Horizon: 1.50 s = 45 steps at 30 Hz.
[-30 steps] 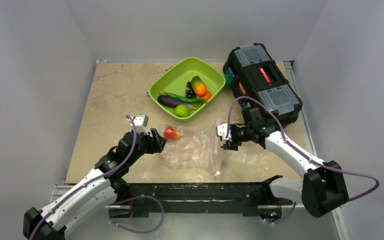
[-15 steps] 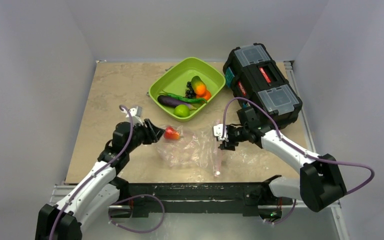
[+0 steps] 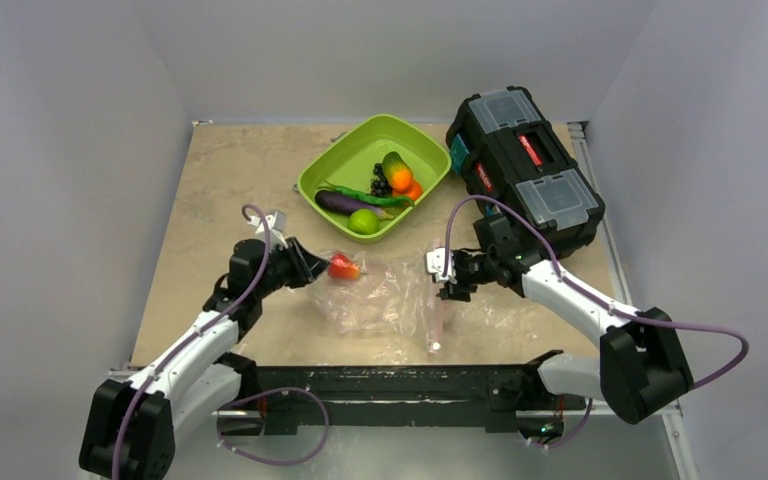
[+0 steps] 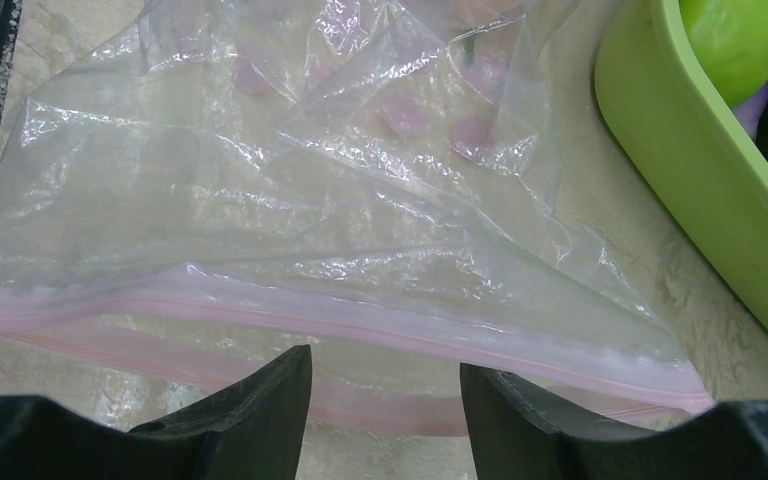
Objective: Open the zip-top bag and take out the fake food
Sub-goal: Pick up the fake fruit from the zipper food storage bag.
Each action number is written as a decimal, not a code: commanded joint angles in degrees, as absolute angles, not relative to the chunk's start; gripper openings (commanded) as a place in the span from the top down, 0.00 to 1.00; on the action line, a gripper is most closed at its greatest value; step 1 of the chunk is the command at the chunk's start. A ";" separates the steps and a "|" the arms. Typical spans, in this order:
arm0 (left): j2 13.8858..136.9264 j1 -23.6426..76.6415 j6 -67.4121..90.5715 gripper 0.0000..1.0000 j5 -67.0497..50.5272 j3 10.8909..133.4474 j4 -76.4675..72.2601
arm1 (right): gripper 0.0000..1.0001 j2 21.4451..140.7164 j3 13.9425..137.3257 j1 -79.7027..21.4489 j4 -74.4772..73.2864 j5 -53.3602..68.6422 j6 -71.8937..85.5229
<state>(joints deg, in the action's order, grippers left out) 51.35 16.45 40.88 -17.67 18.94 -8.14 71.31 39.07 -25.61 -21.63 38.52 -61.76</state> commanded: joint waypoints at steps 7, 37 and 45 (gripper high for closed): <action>56.26 15.91 36.80 0.88 -18.50 23.10 -8.02 | 0.45 72.42 39.38 -26.28 -20.67 39.33 -61.14; 83.92 25.72 35.55 0.95 -17.26 31.70 -14.78 | 0.42 79.21 40.83 -33.26 -11.31 28.38 -51.69; 84.43 29.68 37.68 0.94 -20.38 29.83 -21.46 | 0.40 79.73 40.36 -34.32 -8.37 25.23 -49.84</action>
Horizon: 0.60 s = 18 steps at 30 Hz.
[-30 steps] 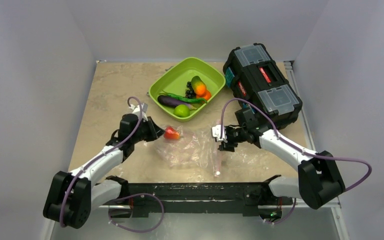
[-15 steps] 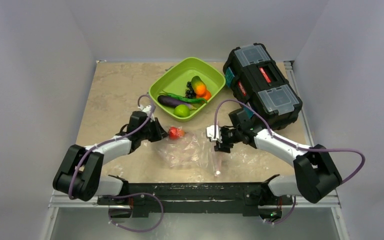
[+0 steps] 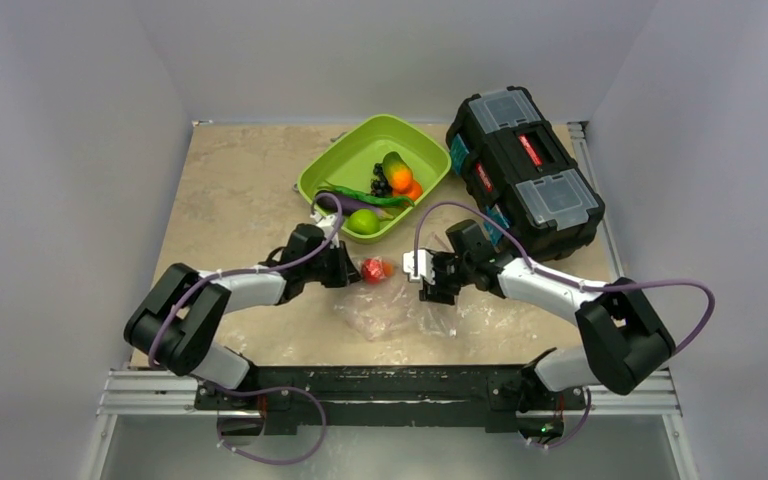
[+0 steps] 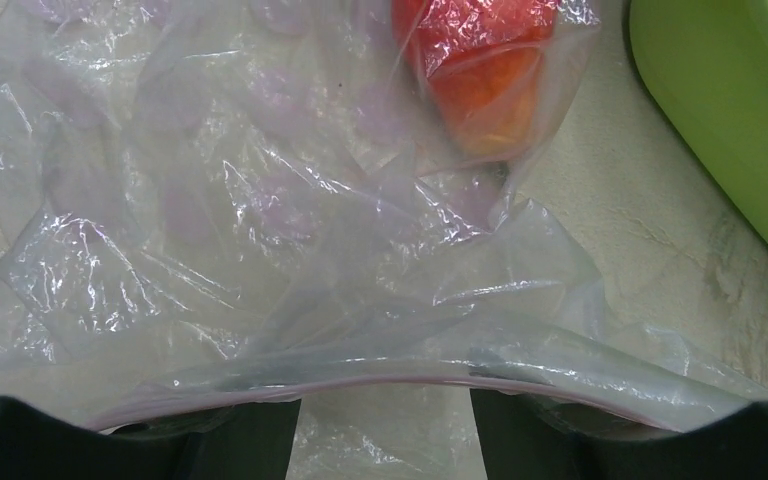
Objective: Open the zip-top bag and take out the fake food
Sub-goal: Pick up the fake fruit from the zipper food storage bag.
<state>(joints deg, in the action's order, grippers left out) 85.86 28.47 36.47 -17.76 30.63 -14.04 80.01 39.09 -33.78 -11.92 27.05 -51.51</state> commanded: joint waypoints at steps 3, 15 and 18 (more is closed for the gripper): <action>80.28 29.72 38.69 0.93 -20.37 26.84 -22.65 | 0.40 79.37 40.45 -34.45 -8.09 26.21 -49.43; 62.52 29.68 36.84 0.63 -11.95 26.35 -6.41 | 0.40 80.98 46.57 -34.43 -10.76 32.68 -51.40; 62.27 29.68 37.67 0.44 -8.73 27.56 -3.16 | 0.40 82.30 46.91 -34.44 -10.90 31.93 -51.41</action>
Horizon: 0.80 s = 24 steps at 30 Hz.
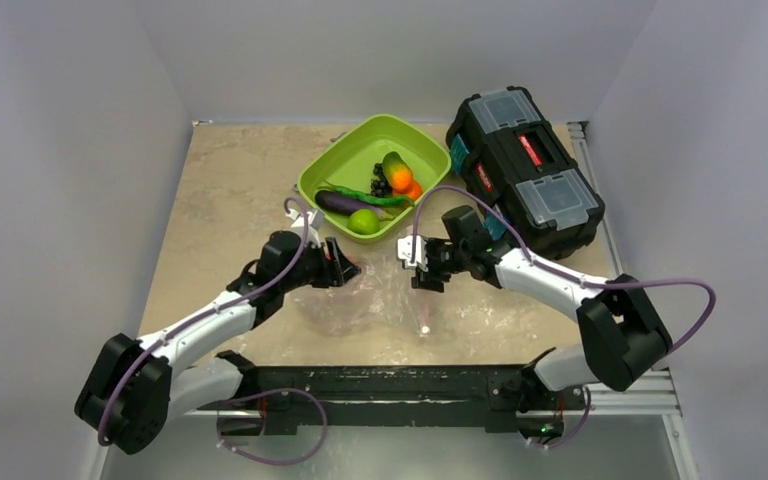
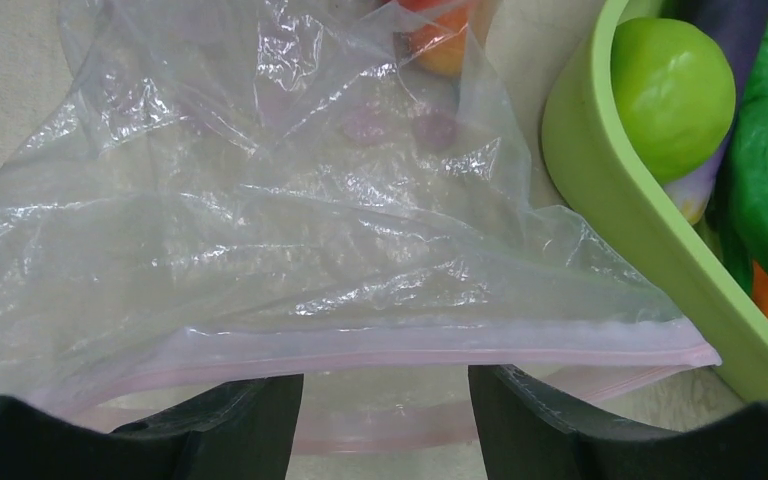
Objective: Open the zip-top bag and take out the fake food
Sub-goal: Pick up the fake fruit from the zipper food storage bag.
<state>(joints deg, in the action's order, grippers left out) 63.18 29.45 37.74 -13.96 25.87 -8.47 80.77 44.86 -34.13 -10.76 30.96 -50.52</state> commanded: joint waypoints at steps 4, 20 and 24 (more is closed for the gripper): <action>66.24 29.72 39.95 0.35 -7.38 28.26 -3.77 | 0.40 82.85 47.02 -34.45 -10.51 31.36 -50.85; 74.71 29.77 46.02 0.32 -5.04 29.17 -13.95 | 0.41 84.05 47.19 -34.54 -9.53 31.52 -49.35; 76.59 29.78 49.36 0.31 -4.39 28.25 -16.68 | 0.41 84.95 48.65 -34.54 -9.90 32.95 -47.67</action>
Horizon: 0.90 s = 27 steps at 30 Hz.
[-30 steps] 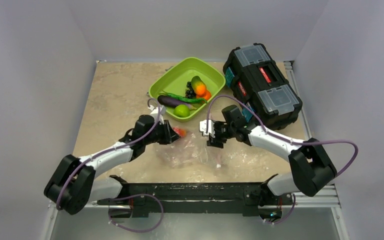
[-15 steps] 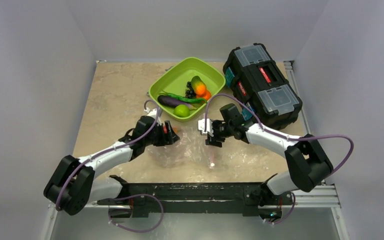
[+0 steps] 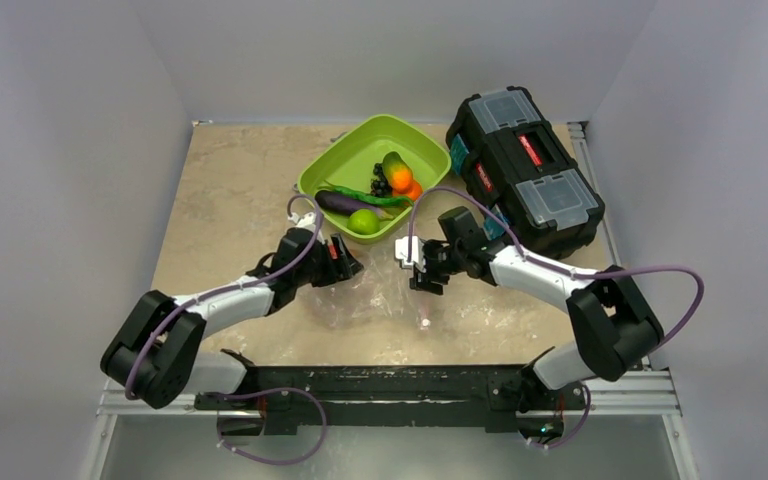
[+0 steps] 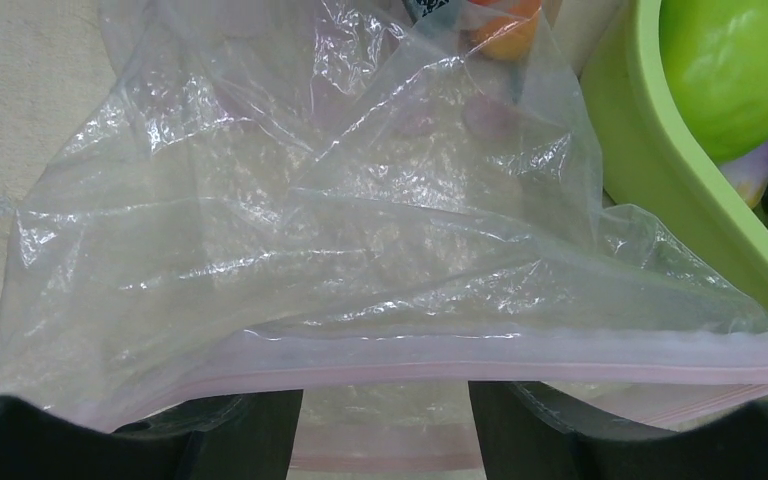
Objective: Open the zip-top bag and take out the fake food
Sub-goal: Pick up the fake fruit from the zipper food storage bag.
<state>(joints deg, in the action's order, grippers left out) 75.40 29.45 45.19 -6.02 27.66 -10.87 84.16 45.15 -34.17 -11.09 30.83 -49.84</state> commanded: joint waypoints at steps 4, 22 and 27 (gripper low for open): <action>77.43 29.76 51.66 0.31 -2.75 27.33 -18.69 | 0.41 85.34 49.39 -34.53 -8.93 32.17 -45.72; 62.14 29.77 47.93 0.26 5.58 22.47 -12.15 | 0.42 85.86 49.30 -34.54 -8.24 30.46 -45.32; 62.36 29.74 46.59 0.24 5.47 24.05 -10.72 | 0.42 85.76 49.07 -34.50 -8.44 29.75 -45.32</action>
